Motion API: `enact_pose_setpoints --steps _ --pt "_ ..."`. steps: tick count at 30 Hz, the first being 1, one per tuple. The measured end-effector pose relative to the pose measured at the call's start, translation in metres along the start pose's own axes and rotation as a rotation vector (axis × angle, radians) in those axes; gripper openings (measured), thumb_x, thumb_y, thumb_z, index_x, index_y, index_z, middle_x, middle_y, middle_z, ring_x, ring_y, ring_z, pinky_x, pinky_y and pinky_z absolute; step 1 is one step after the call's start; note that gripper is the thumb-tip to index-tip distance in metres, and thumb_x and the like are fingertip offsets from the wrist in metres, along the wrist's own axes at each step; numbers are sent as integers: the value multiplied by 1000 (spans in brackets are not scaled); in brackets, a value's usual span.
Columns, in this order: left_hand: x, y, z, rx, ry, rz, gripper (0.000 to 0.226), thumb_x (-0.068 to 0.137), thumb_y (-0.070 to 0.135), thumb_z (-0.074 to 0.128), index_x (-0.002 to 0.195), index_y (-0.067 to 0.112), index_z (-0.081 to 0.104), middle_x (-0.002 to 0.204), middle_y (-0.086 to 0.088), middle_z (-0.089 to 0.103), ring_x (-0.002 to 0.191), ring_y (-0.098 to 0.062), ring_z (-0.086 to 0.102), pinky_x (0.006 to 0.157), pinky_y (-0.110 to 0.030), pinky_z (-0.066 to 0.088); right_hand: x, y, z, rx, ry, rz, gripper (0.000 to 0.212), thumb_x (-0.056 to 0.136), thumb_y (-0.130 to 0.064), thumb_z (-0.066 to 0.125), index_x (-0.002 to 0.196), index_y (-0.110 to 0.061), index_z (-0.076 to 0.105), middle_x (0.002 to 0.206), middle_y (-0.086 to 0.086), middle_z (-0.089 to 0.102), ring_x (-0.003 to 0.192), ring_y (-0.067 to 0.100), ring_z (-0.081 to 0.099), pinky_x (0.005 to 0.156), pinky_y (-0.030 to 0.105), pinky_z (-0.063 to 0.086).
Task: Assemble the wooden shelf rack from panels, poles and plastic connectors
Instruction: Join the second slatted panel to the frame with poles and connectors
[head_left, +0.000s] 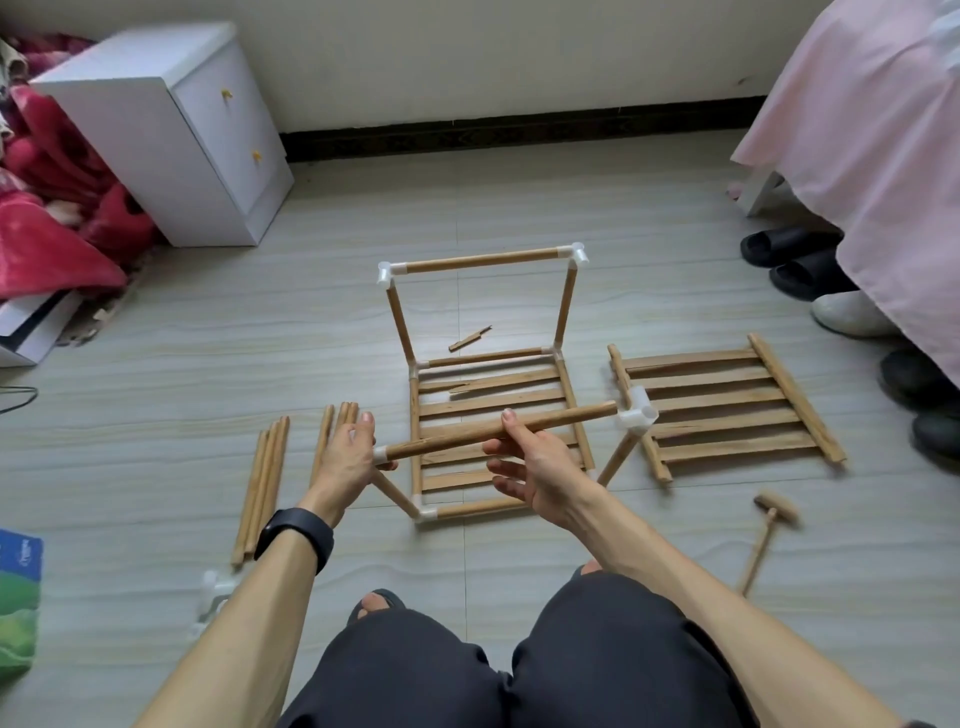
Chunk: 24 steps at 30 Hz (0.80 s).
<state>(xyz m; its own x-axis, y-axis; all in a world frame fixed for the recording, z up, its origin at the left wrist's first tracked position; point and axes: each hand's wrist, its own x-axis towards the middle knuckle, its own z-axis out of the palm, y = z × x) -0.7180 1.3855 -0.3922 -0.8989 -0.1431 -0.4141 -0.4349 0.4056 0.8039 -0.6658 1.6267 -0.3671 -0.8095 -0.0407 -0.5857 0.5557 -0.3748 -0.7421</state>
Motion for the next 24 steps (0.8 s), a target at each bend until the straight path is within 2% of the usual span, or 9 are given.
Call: enact_pose_setpoints --steps 1,3,5,7,10,13,18,21,24 --pt "0 1 0 0 3 -7 47 104 58 32 102 16 52 89 -9 72 93 -26 71 100 -55 48 0 0 -1 2 -3 4 39 99 -45 61 101 -7 71 85 2 75 68 13 67 62 30 56" --pt "-1 4 2 -14 13 -21 54 105 57 32 124 11 51 89 -3 68 92 -25 72 103 -56 47 1 0 -2 14 -5 9 39 99 -45 61 98 -8 73 85 3 76 67 12 68 61 29 56" --pt "-3 5 3 -26 12 -23 58 106 54 32 146 14 42 91 6 61 89 -24 74 104 -55 47 2 1 -2 34 -9 17 39 99 -45 62 97 -8 73 86 3 76 67 13 68 60 29 56" --pt "-3 6 2 -29 5 -17 59 106 53 32 151 15 37 90 10 58 89 -23 74 106 -55 46 2 3 -3 55 -16 31 38 98 -45 63 98 -9 73 88 4 76 67 14 68 59 30 56" --pt "-3 6 2 -41 7 -23 57 106 53 32 148 14 40 98 8 58 83 -20 75 101 -52 50 0 6 -4 85 -32 57 35 97 -45 65 98 -10 73 89 5 76 67 14 69 60 32 56" --pt "-1 6 3 -29 19 -34 53 106 53 32 138 14 46 106 -2 64 80 -18 74 92 -45 54 -1 8 -7 95 -55 64 34 97 -45 66 99 -12 72 92 5 75 70 15 68 62 32 55" --pt "-3 5 1 -12 33 -32 40 105 55 32 100 20 51 99 -11 70 86 -22 73 80 -40 53 -5 9 -5 112 -58 65 33 99 -44 62 100 -12 71 89 4 73 70 16 67 64 31 54" --pt "-6 9 -1 -66 16 -70 42 106 53 33 102 17 52 96 -10 73 89 -23 73 79 -39 52 -6 13 -7 144 -77 66 35 100 -42 61 107 -9 72 90 5 72 72 16 64 63 30 52" --pt "-11 12 -7 -219 -58 -149 41 106 52 37 104 15 53 91 -4 79 93 -22 71 80 -38 48 -8 19 -11 173 -94 64 33 99 -40 62 106 -10 72 92 7 72 73 18 64 64 31 51"
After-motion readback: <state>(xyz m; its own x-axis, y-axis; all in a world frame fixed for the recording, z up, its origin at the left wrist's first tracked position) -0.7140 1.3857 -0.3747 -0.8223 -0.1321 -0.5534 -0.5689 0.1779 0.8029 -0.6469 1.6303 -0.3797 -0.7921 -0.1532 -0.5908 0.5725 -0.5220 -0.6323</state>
